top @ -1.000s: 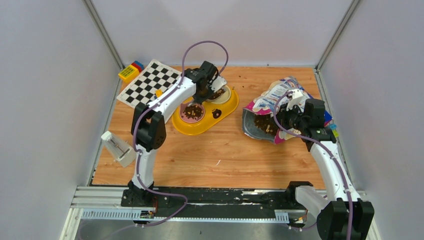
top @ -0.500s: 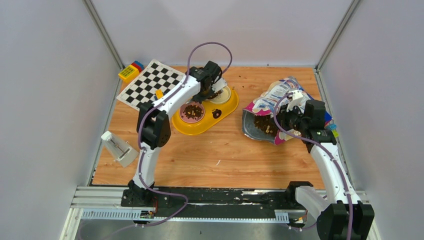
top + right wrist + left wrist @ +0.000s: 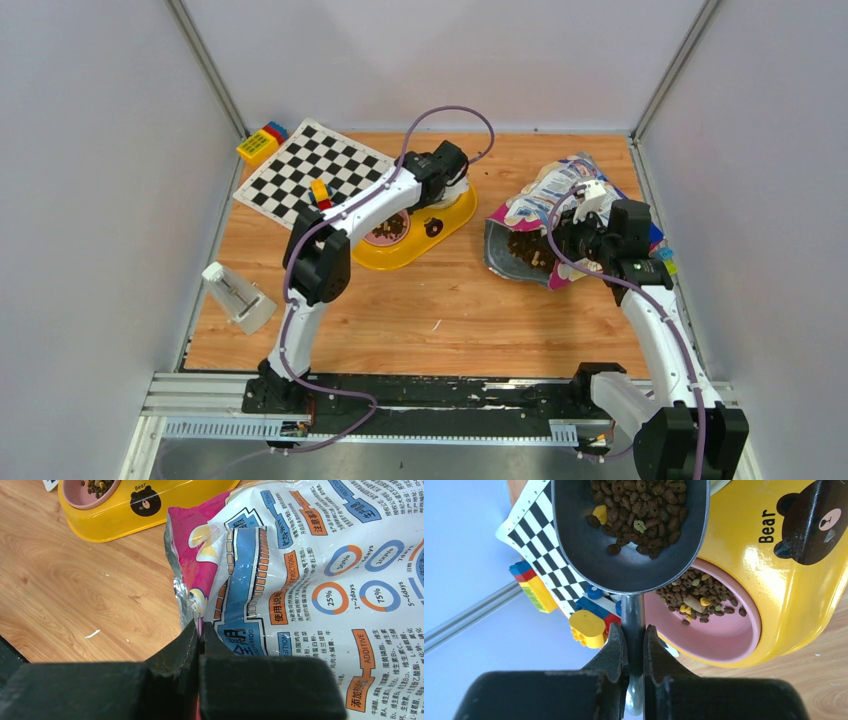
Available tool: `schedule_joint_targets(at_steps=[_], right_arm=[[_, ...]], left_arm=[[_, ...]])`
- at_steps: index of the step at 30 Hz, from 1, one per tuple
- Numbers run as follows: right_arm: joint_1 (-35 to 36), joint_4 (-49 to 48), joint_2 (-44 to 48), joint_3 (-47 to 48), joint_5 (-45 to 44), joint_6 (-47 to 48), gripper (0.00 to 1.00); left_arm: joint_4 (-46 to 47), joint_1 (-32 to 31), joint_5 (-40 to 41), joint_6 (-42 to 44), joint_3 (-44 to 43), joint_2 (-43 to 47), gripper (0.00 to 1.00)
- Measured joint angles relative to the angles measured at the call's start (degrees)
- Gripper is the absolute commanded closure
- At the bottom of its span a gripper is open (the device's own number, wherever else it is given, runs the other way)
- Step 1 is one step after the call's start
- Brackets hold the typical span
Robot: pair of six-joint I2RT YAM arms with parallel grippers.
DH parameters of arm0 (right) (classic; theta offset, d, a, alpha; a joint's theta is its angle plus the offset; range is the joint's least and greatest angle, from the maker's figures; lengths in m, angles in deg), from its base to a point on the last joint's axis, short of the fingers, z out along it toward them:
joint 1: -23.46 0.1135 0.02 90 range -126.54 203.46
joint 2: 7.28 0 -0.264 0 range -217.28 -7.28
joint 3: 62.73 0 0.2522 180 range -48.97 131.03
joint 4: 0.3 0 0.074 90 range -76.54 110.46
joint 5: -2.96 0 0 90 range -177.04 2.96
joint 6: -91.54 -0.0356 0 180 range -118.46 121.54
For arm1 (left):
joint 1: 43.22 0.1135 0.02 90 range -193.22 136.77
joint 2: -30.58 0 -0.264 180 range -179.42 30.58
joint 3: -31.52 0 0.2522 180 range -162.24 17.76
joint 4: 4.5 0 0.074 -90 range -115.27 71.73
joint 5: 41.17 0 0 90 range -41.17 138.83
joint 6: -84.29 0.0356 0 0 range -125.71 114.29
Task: Serve the pet food
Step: Pour the pet food into the pet food bowl.
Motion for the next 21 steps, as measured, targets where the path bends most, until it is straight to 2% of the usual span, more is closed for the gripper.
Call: schedule_joint_targets(at_steps=[8,21], right_arm=[[0.00,0.00,0.02,0.00,0.00,0.00,1.00],[0.00,0.00,0.02,0.00,0.00,0.00,1.00]], left_arm=[[0.42,-0.31,3.65,1.68,0.04,0.00,1.00],[7.39,-2.45,10.80,7.74,4.90,0.17,1.00]])
